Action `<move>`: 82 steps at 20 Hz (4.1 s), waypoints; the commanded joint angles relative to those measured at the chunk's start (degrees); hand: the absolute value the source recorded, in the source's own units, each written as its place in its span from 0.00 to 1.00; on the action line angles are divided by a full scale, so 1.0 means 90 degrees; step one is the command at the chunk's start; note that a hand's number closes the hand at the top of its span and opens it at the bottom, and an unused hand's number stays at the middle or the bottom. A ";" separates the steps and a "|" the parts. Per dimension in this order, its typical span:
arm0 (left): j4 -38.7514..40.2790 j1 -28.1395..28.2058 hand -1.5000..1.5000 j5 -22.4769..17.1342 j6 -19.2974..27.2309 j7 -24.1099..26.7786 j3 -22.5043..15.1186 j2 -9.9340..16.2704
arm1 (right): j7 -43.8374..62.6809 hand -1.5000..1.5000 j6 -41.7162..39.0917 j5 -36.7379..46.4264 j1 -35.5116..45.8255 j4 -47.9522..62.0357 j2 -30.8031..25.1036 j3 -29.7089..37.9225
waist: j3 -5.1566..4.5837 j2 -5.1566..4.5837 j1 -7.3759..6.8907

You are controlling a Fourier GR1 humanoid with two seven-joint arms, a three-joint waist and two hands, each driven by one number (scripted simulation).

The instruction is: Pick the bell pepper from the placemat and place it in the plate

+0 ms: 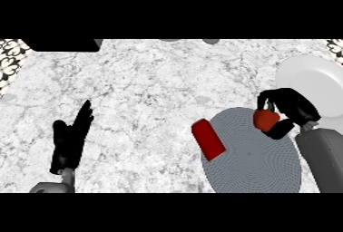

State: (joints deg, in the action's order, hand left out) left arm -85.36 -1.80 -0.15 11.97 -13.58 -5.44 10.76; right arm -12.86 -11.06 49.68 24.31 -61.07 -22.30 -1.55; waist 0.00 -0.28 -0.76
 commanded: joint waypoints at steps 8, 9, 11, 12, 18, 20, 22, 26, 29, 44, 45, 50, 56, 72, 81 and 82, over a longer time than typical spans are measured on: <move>0.0114 0.0104 0.50 0.0056 0.0036 0.0140 0.0153 0.0018 | 0.1639 1.00 0.1628 0.0032 0.0712 -0.1214 0.0157 0.1191 | -0.0003 0.0074 0.0137; 0.0296 -0.0178 0.50 0.0002 -0.0018 0.0108 0.0166 -0.0054 | 0.1597 1.00 0.1887 0.0061 0.0551 -0.1258 0.0176 0.1272 | -0.0002 0.0052 0.0169; 0.0115 0.0001 0.50 -0.0012 -0.0078 0.0054 0.0163 0.0013 | 0.2047 1.00 0.2049 0.0102 0.0718 -0.1418 0.0198 0.1490 | -0.0001 0.0053 0.0102; 0.0211 -0.0253 0.50 0.0250 0.0178 -0.0108 0.0024 -0.0155 | 0.2112 1.00 0.2073 0.0209 0.0868 -0.1215 0.0106 0.1524 | 0.0000 0.0034 0.0088; 0.0037 0.0291 0.50 0.0019 -0.0225 0.0281 0.0142 -0.0097 | 0.2244 1.00 0.1795 -0.0122 0.0968 -0.0675 -0.0474 0.2161 | 0.0000 0.0030 0.0047; 0.0007 0.0224 0.50 0.0244 -0.0073 0.0249 0.0074 -0.0218 | 0.2422 1.00 0.1893 0.0033 0.1292 -0.0256 -0.0380 0.2018 | 0.0000 0.0026 0.0032; 0.0040 0.0028 0.50 0.0208 -0.0093 0.0039 0.0122 -0.0215 | 0.1807 1.00 0.2426 -0.0031 0.1540 0.0757 -0.0601 0.2321 | 0.0004 0.0004 -0.0009; 0.0018 0.0036 0.50 0.0248 -0.0194 0.0067 0.0097 -0.0251 | 0.1696 1.00 0.2350 -0.0034 0.1916 0.1646 -0.0943 0.2405 | 0.0003 0.0005 -0.0017; 0.0151 -0.0001 0.50 0.0144 -0.0232 0.0172 0.0180 -0.0301 | 0.0795 1.00 0.2418 -0.0202 0.2009 0.2671 -0.1547 0.2722 | 0.0007 -0.0016 -0.0054; 0.0337 -0.0056 0.50 0.0284 -0.0313 0.0536 0.0185 -0.0297 | 0.0083 0.00 0.1021 0.0119 0.2402 0.5505 -0.2077 0.2559 | 0.0025 -0.0106 -0.0253; 0.0363 -0.0409 0.50 0.0323 -0.0224 0.0071 0.0191 -0.0331 | -0.0100 0.00 0.0977 0.0120 0.2406 0.5563 -0.2165 0.2562 | 0.0027 -0.0098 -0.0201; 0.0472 -0.0582 0.50 0.0254 -0.0235 0.0006 0.0335 -0.0313 | -0.1521 0.00 0.0787 -0.0311 0.2292 0.5445 -0.2200 0.2885 | 0.0029 -0.0091 -0.0110; 0.0201 -0.0020 0.50 0.0132 -0.0369 0.0166 0.0351 -0.0232 | -0.2222 0.00 0.0127 -0.2004 0.2576 0.5462 -0.2305 0.4475 | 0.0033 -0.0026 -0.0054; 0.0164 -0.0222 0.50 0.0490 -0.0138 0.0180 0.0133 -0.0503 | -0.3044 0.00 -0.1224 -0.2824 0.1824 0.5697 -0.2634 0.5019 | 0.0042 -0.0097 -0.0215; 0.0117 -0.0430 0.50 0.0561 -0.0112 -0.0178 0.0183 -0.0486 | -0.3069 0.00 -0.0502 -0.2697 0.1707 0.5644 -0.2287 0.4776 | 0.0033 -0.0078 -0.0174; 0.0289 -0.0050 0.50 0.0402 -0.0371 0.0355 0.0247 -0.0395 | -0.2873 0.00 -0.0656 -0.2693 0.1804 0.5708 -0.2455 0.4775 | 0.0032 -0.0093 -0.0223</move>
State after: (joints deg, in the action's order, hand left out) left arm -83.50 -3.64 3.63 9.25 -12.45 -3.30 7.25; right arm -40.54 -18.08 25.22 39.93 -10.07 -43.61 41.82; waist 0.30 -1.02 -2.46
